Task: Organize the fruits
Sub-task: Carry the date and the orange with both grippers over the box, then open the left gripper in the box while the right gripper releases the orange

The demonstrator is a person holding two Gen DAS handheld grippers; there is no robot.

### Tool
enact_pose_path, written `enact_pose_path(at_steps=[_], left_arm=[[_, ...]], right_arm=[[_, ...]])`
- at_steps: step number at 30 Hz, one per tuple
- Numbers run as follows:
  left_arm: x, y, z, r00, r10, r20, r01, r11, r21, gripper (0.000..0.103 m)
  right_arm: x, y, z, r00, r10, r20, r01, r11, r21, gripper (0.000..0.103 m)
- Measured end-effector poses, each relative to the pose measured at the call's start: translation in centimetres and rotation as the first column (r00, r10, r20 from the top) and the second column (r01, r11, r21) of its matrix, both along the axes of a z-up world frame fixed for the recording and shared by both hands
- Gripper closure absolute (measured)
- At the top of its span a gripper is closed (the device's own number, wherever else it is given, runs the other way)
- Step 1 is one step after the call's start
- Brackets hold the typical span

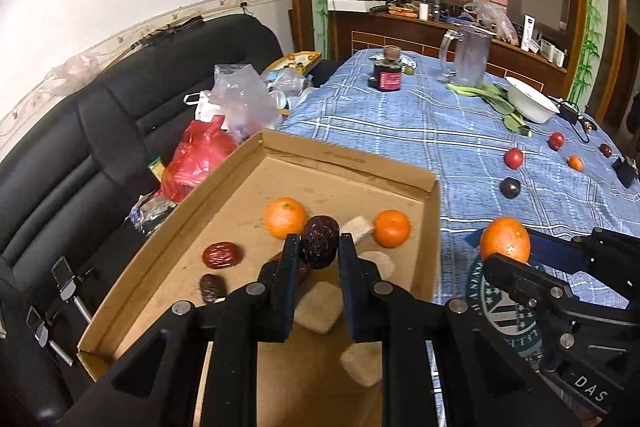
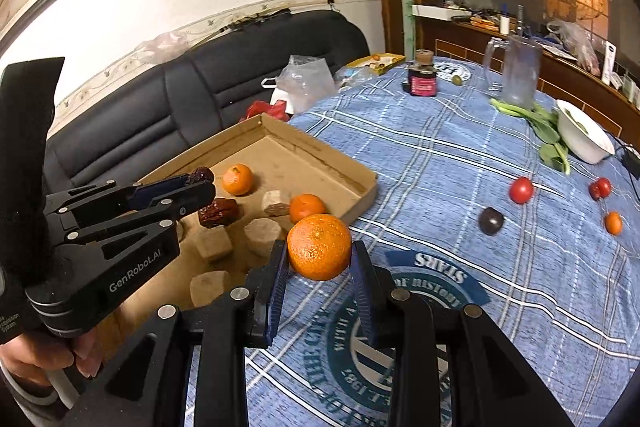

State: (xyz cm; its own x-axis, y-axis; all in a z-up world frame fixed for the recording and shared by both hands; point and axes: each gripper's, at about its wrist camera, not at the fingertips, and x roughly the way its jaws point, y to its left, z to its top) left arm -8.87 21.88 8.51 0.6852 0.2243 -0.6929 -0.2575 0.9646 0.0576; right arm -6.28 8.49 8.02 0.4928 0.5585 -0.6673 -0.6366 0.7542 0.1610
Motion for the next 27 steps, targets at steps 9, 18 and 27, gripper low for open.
enact_pose_path(at_steps=[9,18,27], left_arm=[[0.0,3.0,-1.0,0.999,0.034,-0.043,-0.035,0.999,-0.028,0.085],[0.4,4.4,-2.2,0.995,0.048,-0.083,-0.051,0.998,-0.042,0.085],[1.2,4.8,-2.5,0.993,0.057,-0.104,-0.062,0.997,-0.046,0.084]], right_arm=[[0.5,3.6,-0.7,0.998,0.062,-0.015,-0.062,0.998,-0.031,0.068],[1.8,6.4,-2.1,0.993,0.11,-0.049,-0.113,0.992,-0.052,0.068],[1.6,8.6,-2.9,0.984,0.172,-0.044,-0.175,0.98,-0.091,0.068]])
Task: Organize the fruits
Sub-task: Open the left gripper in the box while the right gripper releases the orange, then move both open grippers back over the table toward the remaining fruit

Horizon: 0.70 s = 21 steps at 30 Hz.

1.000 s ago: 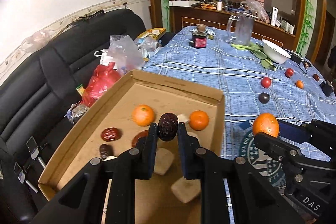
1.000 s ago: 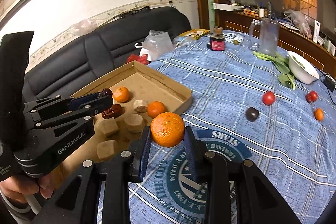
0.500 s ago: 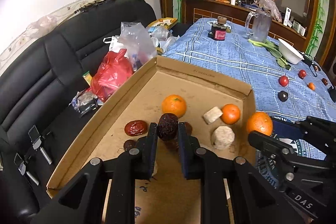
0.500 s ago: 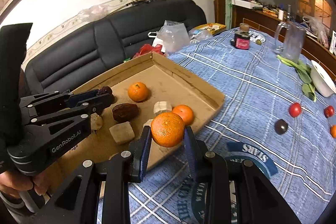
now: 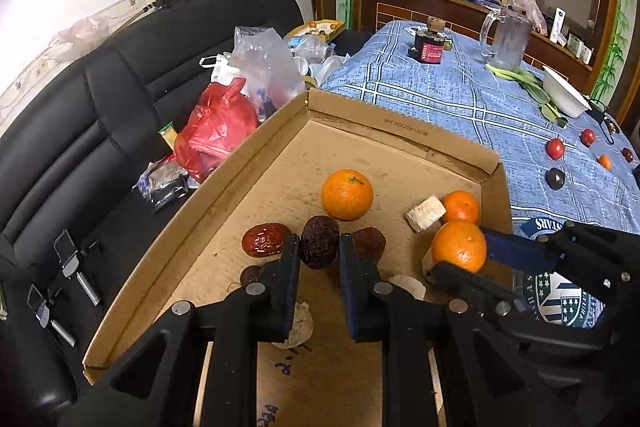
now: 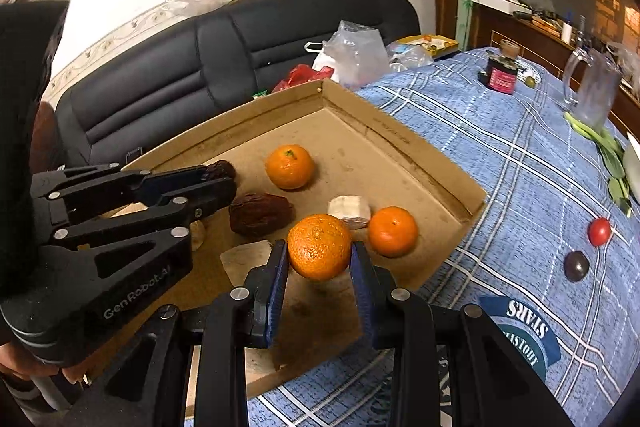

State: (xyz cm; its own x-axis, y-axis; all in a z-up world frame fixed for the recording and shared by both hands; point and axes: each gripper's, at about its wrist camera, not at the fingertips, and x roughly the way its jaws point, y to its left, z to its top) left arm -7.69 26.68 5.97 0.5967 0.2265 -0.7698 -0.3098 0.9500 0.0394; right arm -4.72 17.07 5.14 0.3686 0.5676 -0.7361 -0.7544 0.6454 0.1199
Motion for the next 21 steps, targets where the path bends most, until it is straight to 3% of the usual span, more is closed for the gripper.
enact_pose_path(at_steps=[7,8,9,11,12,14,21], left_arm=[[0.3,0.5,-0.2,1.0,0.025,-0.019,-0.025,1.0,-0.015,0.083],[0.3,0.6,-0.3,0.999,0.03,-0.021,-0.031,0.999,-0.02,0.074],[0.2,0.8,-0.2,0.999,0.035,-0.018,-0.036,0.999,-0.027,0.058],[0.1,1.1,0.0,0.999,0.049,-0.005,-0.049,0.998,-0.033,0.046],[0.0,1.2,0.1,0.999,0.05,0.001,-0.05,0.998,-0.037,0.041],[-0.1,1.2,0.2,0.998,0.058,0.006,-0.057,0.998,-0.036,0.036],[-0.7,0.5,1.0,0.997,0.062,0.035,-0.061,0.998,-0.024,0.034]], right_arm=[[-0.3,1.0,-0.3,0.999,0.027,0.026,-0.027,1.0,-0.013,0.067],[-0.3,1.1,-0.3,0.999,0.032,0.025,-0.031,0.999,-0.013,0.067],[-0.3,1.1,-0.3,0.999,0.034,0.022,-0.034,0.999,-0.012,0.066],[-0.3,1.0,-0.3,0.999,0.031,0.009,-0.031,1.0,-0.005,0.063],[-0.2,0.7,-0.3,1.0,0.029,0.004,-0.029,1.0,0.006,0.057],[-0.3,0.2,0.0,1.0,0.021,0.001,-0.021,0.999,0.031,0.049],[-1.1,-1.4,1.4,1.0,0.015,0.023,-0.016,0.999,0.048,0.048]])
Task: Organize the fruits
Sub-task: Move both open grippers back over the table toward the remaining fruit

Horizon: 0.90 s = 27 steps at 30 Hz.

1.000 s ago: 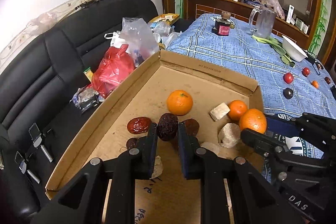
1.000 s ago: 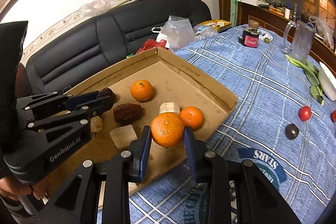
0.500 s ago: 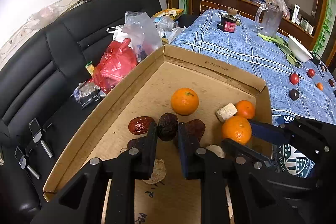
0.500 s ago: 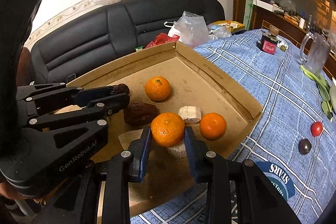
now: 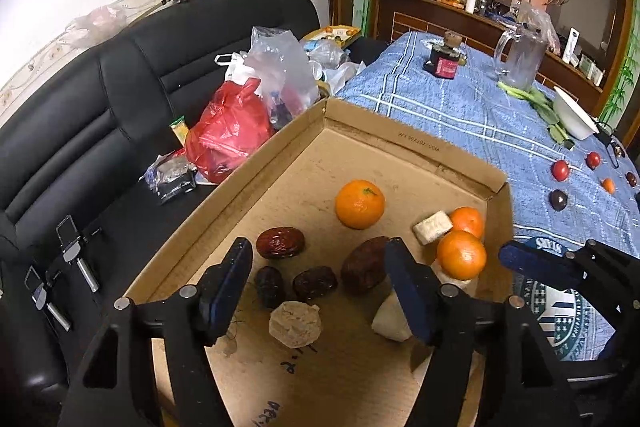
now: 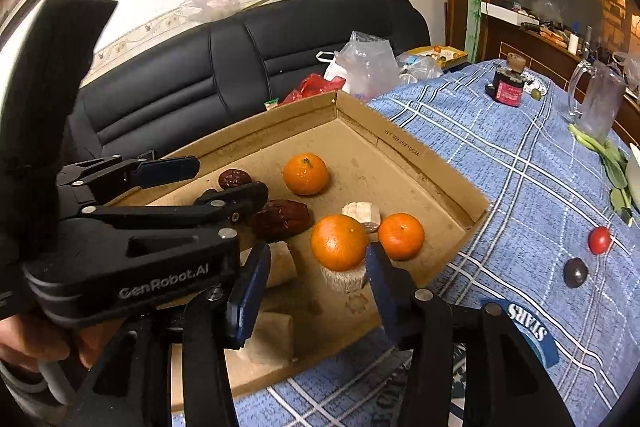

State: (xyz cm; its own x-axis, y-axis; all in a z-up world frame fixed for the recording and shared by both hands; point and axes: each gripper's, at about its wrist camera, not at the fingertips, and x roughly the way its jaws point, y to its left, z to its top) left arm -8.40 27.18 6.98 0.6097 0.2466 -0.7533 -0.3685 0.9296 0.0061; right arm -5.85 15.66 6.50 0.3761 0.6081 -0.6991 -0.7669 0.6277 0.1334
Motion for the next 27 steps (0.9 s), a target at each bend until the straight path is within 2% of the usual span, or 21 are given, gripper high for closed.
enact_pose_path(at_steps=[4,18,27], left_arm=[[-0.2,-1.2,0.9,1.0,-0.011,0.027,0.011,1.0,0.016,0.028],[0.6,-6.0,1.8,0.994,-0.094,0.053,0.094,0.995,0.019,0.028],[2.0,-10.8,1.9,0.98,-0.194,0.051,0.194,0.981,0.019,0.028]], right_arm=[[-0.1,-1.5,0.6,1.0,-0.027,0.008,0.027,0.999,0.018,0.041],[-0.1,-8.0,1.1,0.99,-0.143,0.0,0.142,0.989,0.047,0.041],[1.0,-13.8,0.2,0.967,-0.253,-0.02,0.253,0.967,0.039,0.041]])
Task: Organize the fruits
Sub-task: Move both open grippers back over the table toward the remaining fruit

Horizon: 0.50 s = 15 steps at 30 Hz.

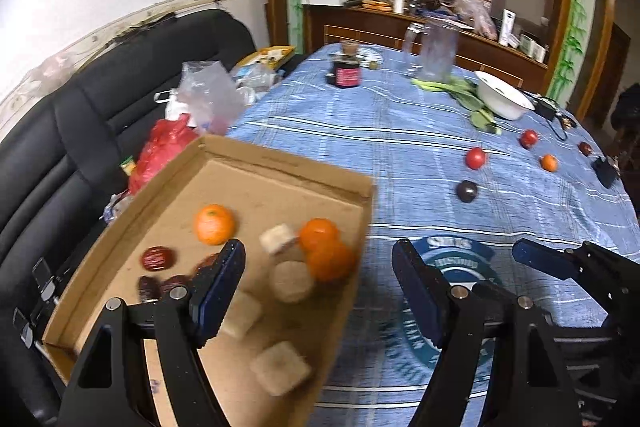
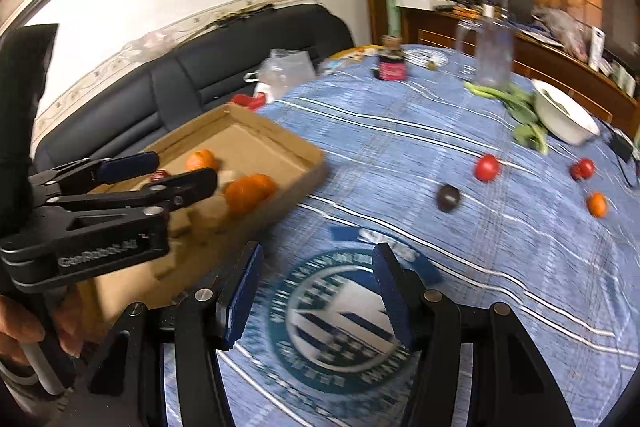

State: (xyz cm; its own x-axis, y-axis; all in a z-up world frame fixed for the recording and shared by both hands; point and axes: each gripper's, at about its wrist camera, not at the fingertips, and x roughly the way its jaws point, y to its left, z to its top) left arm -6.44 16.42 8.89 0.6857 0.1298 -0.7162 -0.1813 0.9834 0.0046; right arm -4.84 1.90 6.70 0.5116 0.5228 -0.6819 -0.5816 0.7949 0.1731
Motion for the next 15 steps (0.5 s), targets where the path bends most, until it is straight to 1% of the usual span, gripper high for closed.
enact_pose_path(at_steps=[4,7,11,13,15], left_arm=[[1.2,-2.4,-0.3,0.998,-0.063,-0.012,0.063,0.998,-0.033,0.028],[2.5,-4.4,-0.6,0.994,-0.106,-0.019,0.105,0.994,-0.042,0.028],[4.6,-7.1,-1.8,0.986,-0.155,-0.06,0.152,0.987,-0.051,0.028],[5.7,-8.1,-2.3,0.981,-0.176,-0.078,0.171,0.983,-0.069,0.028],[6.9,-9.0,-2.8,0.979,-0.184,-0.086,0.179,0.981,-0.069,0.028]], right_arm=[[0.8,-3.3,-0.6,0.998,-0.06,-0.001,0.06,0.998,-0.021,0.041],[2.0,-6.0,-1.2,0.994,-0.112,-0.016,0.112,0.993,-0.033,0.041],[3.4,-8.9,-1.9,0.986,-0.164,-0.033,0.163,0.986,-0.028,0.042],[4.2,-9.8,-2.2,0.984,-0.176,-0.038,0.174,0.984,-0.039,0.042],[4.9,-10.4,-2.4,0.983,-0.18,-0.037,0.177,0.983,-0.056,0.042]])
